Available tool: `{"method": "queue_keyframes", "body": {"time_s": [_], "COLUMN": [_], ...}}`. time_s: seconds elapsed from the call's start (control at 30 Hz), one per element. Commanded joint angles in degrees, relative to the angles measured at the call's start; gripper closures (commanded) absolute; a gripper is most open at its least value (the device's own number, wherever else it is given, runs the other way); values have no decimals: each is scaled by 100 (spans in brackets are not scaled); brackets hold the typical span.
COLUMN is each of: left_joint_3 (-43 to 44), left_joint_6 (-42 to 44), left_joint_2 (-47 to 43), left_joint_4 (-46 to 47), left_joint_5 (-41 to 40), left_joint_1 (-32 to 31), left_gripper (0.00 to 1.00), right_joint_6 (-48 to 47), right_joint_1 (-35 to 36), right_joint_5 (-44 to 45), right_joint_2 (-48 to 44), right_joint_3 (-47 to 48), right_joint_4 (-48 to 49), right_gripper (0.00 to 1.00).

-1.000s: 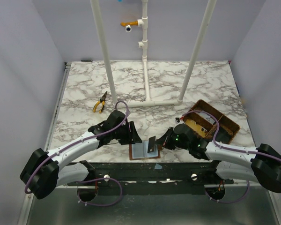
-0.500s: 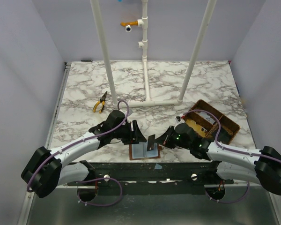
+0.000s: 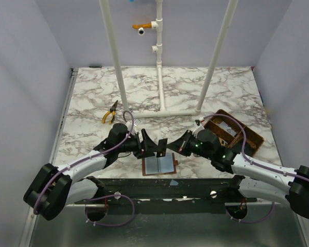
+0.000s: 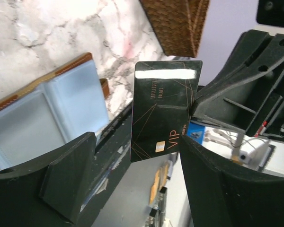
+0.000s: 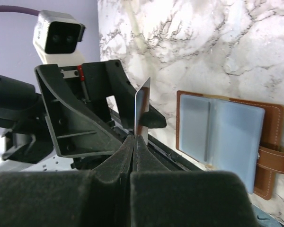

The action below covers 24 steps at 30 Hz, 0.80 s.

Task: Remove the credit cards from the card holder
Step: Place the credit card in the storage box.

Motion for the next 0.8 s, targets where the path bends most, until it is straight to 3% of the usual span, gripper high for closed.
{"method": "queue_keyframes", "body": {"time_s": [0.0,0.2,0.33,0.53,0.67,0.77], "left_joint_3": [-422,-789,-855,-897,-885,-875], "left_joint_6": [-1008,-1914,-2140,-2195,-2197,-2212], "left_joint_2": [-17,125,174,113,111,106], "left_joint_4": [1940,3458,3754,3756,3719,3721], "left_joint_5": [625,697,761,775,792,807], "left_joint_1": [106,157,173,175,176,175], "left_gripper": [26,29,37,67,96,100], "right_joint_6": [125,261,290,262,230,185], "right_joint_1": [-34,-38,-42,-38,-47,-44], "right_joint_5": [-289,-527,-564,-564,-583,-575], "right_joint_2": [-10,158,194,205,221,209], "right_joint_3": [187,192,190,199,212,229], "right_joint_4": [143,476,570,562,555,510], "right_gripper": [99,99,99,99,99,99]}}
